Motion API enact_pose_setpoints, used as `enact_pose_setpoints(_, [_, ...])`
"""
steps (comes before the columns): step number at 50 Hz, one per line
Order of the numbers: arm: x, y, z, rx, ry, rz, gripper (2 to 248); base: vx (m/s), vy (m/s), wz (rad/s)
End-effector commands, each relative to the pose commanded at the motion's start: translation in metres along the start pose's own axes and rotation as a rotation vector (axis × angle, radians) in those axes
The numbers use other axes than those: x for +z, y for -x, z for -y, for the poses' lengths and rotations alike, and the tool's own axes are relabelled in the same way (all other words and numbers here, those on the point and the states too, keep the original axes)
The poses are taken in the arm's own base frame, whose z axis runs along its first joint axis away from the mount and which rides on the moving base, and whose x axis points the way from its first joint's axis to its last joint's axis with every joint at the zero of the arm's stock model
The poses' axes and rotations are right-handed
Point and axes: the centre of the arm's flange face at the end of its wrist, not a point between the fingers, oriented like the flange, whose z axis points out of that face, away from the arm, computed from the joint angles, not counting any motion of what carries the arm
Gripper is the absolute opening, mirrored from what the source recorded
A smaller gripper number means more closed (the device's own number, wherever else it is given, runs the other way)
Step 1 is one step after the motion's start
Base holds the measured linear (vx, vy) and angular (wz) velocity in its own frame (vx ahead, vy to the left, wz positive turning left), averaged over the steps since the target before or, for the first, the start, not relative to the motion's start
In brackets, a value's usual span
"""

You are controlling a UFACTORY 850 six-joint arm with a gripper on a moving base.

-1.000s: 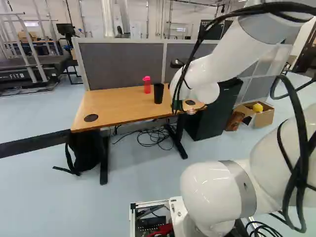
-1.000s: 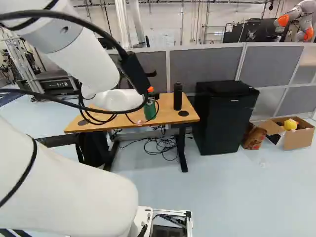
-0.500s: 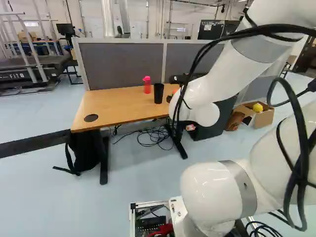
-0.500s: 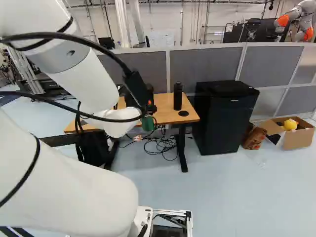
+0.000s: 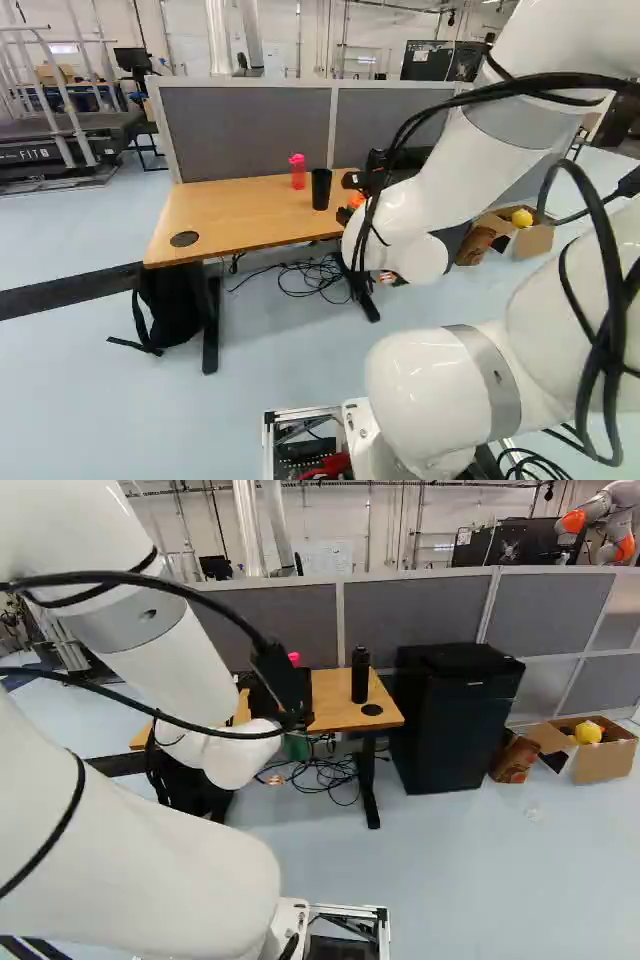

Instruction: Pick up the green bottle from the table

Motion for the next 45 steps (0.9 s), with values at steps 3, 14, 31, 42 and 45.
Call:
enact_pose_setpoints(3, [-0.0013,0.0025,0.0002,0.0,-0.001,0.0,121,0.0,0.0,0.0])
enact_pose_setpoints(14, [-0.0045,0.0084,0.0008,-0.001,-0.003,0.0,121,0.0,0.0,0.0])
enact_pose_setpoints(31, [-0.0051,0.0095,0.0009,-0.001,-0.003,0.0,121,0.0,0.0,0.0])
enact_pose_setpoints(42, [-0.0051,0.0095,0.0009,-0.001,-0.003,0.0,121,0.0,0.0,0.0])
enact_pose_setpoints(45, [-0.0051,0.0095,0.0009,-0.001,-0.003,0.0,121,0.0,0.0,0.0])
